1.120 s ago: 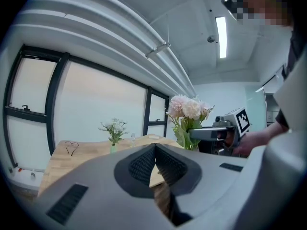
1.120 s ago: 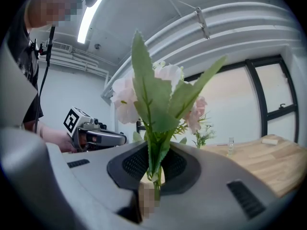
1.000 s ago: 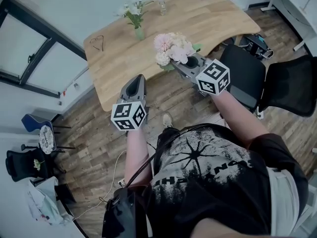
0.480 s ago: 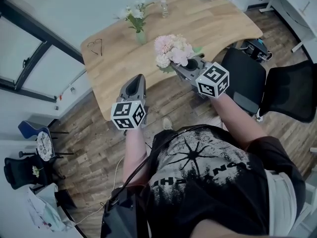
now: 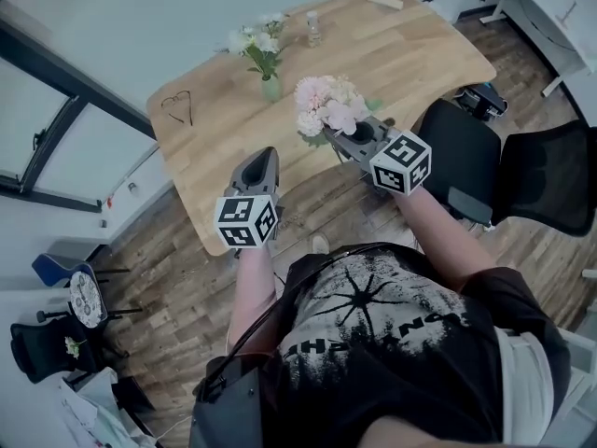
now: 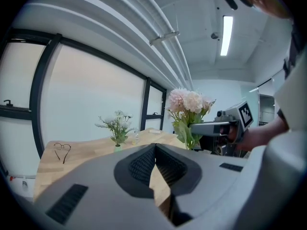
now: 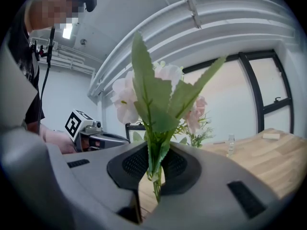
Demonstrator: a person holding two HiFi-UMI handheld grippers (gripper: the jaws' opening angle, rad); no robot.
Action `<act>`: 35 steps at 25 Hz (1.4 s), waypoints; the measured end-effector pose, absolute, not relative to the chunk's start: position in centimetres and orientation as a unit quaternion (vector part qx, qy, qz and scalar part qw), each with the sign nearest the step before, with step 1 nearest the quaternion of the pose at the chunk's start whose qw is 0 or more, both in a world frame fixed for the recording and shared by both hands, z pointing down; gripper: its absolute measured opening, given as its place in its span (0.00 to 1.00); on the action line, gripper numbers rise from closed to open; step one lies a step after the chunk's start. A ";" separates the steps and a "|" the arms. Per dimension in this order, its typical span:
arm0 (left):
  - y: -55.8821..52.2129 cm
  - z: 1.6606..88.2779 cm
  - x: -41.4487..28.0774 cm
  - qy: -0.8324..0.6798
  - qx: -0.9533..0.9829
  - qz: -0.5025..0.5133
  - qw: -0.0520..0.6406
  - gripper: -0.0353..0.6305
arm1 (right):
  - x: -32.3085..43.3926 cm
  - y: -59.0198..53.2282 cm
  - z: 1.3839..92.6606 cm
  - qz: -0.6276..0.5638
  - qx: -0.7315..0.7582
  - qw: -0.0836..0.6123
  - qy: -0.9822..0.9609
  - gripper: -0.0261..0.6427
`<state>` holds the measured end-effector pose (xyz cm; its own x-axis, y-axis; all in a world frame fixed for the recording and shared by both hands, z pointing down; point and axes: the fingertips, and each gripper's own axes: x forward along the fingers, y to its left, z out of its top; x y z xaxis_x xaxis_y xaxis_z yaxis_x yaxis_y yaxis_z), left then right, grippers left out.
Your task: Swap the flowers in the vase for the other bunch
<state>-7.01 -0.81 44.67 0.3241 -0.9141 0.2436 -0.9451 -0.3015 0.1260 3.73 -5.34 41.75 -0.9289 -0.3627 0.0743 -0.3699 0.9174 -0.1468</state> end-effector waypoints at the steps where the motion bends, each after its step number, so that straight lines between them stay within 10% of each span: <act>1: -1.3 44.8 -7.4 -0.574 0.807 0.063 0.125 0.07 | 3.2 -5.7 41.9 0.080 0.190 0.024 -0.978 0.11; 35: -11.6 47.9 -14.9 -0.526 0.835 0.074 0.141 0.08 | -3.1 -14.5 44.5 0.095 0.242 0.025 -0.965 0.11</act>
<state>-14.94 -11.62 47.89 0.4355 -0.8583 0.2713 -0.8998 -0.4067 0.1579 -3.10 -14.48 44.50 -0.8816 -0.4625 0.0936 -0.4719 0.8646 -0.1725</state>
